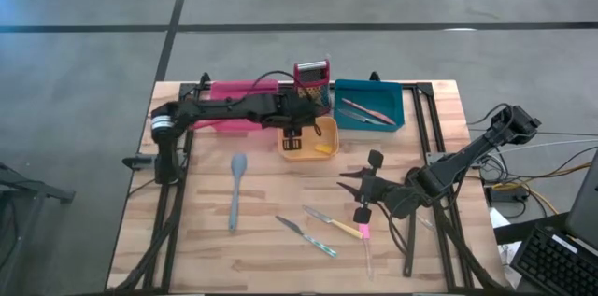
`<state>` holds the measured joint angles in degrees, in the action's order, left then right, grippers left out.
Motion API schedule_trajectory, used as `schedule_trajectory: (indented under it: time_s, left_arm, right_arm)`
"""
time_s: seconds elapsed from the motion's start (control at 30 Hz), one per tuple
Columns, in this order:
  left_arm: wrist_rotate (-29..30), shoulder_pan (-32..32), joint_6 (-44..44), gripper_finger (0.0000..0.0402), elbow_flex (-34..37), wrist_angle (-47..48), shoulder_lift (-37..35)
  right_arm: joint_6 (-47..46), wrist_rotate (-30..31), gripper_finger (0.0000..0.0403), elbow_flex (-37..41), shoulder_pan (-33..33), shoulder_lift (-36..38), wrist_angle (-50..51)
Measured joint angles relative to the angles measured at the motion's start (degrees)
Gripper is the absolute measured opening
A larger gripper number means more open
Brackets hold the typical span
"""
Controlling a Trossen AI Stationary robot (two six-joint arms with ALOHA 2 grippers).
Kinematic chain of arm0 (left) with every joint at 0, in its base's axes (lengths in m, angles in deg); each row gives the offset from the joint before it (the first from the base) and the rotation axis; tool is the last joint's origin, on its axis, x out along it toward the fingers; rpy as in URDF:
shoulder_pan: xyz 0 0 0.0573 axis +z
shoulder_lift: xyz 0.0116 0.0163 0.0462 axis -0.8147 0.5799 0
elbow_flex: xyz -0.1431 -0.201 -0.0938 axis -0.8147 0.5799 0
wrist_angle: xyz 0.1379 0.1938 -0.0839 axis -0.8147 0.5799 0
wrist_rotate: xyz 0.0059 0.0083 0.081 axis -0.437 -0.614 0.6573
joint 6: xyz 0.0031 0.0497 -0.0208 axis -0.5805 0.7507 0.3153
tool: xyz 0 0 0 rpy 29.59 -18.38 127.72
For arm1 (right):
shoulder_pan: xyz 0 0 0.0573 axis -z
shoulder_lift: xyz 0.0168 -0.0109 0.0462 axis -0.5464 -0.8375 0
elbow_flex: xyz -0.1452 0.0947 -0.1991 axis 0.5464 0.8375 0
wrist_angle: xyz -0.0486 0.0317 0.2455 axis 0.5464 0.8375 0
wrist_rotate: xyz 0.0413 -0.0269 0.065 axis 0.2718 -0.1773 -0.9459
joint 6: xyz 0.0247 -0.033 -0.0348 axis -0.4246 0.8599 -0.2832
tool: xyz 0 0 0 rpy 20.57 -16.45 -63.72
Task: Pick & Place Kitchen Items
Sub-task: Put the yellow table knife into the blue bin
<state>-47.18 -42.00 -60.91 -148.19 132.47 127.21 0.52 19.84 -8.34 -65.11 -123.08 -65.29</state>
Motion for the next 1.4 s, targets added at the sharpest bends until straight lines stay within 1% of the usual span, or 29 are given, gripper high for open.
schedule_trajectory:
  time_s: [0.13, 0.43, 0.57, 0.63, 0.7, 0.8, 0.9, 0.97, 1.03, 1.1, 1.17, 1.23, 1.33, 1.4]
  left_arm:
    - [0.0, -1.2, -2.0, 0.0153, -1.3, 0.4, -4.1]
    - [-0.2, -5.9, -9.3, 0.0151, -1.3, 0.9, -15.1]
    - [-0.1, -10.0, -15.4, 0.0151, -0.9, 1.2, -19.5]
    - [0.3, -13.0, -16.7, 0.0151, 0.4, 0.4, -21.6]
    - [3.1, -16.9, -17.5, 0.0151, 2.8, -1.6, -23.5]
    - [11.6, -23.8, -18.4, 0.0151, 8.2, -7.0, -26.4]
    - [19.7, -30.9, -18.7, 0.0151, 15.2, -14.9, -29.3]
    - [23.3, -35.4, -18.8, 0.0151, 20.7, -21.1, -30.8]
    - [26.2, -39.5, -18.2, 0.0151, 26.8, -29.5, -32.1]
    - [28.2, -42.7, -16.7, 0.0151, 32.6, -38.4, -32.9]
    - [28.7, -44.9, -14.3, 0.0151, 37.9, -46.5, -33.5]
    - [28.8, -46.0, -11.0, 0.0151, 42.1, -53.7, -33.8]
    - [29.0, -46.3, -6.5, 0.0151, 46.1, -60.1, -34.3]
    - [29.5, -46.3, -4.1, 0.0151, 47.1, -62.0, -34.8]
  right_arm:
    - [0.0, 0.0, 0.0115, 0.0, 0.0, 0.0, 0.3]
    - [0.0, 0.0, 0.0141, 0.0, 0.0, 0.0, 0.3]
    - [-0.3, 0.0, 0.015, 0.0, 0.0, 0.0, 0.3]
    - [-0.4, 0.0, 0.0154, 0.0, 0.0, 0.0, 0.3]
    - [-0.4, 0.0, 0.0157, 0.0, 0.0, 0.0, 0.3]
    - [-0.5, 0.0, 0.016, 0.0, 0.0, 0.0, 0.3]
    - [-0.5, 0.0, 0.0159, 0.0, 0.0, 0.0, 0.4]
    - [-0.5, 0.0, 0.0153, 0.0, -0.1, 0.0, 0.4]
    - [-0.4, 0.0, 0.0147, 0.0, -0.3, 0.0, 0.4]
    - [-0.4, 0.0, 0.0139, 0.0, -0.8, 0.0, 0.4]
    - [-0.5, -0.2, 0.0132, 0.0, -1.2, 0.0, 0.5]
    - [-0.2, -2.2, 0.0126, -0.3, -1.4, 0.0, 1.3]
    - [-2.5, -6.5, 0.0118, -1.7, -1.4, 0.0, 4.8]
    - [-5.9, -7.5, 0.0113, -3.2, -1.4, 0.0, 8.8]
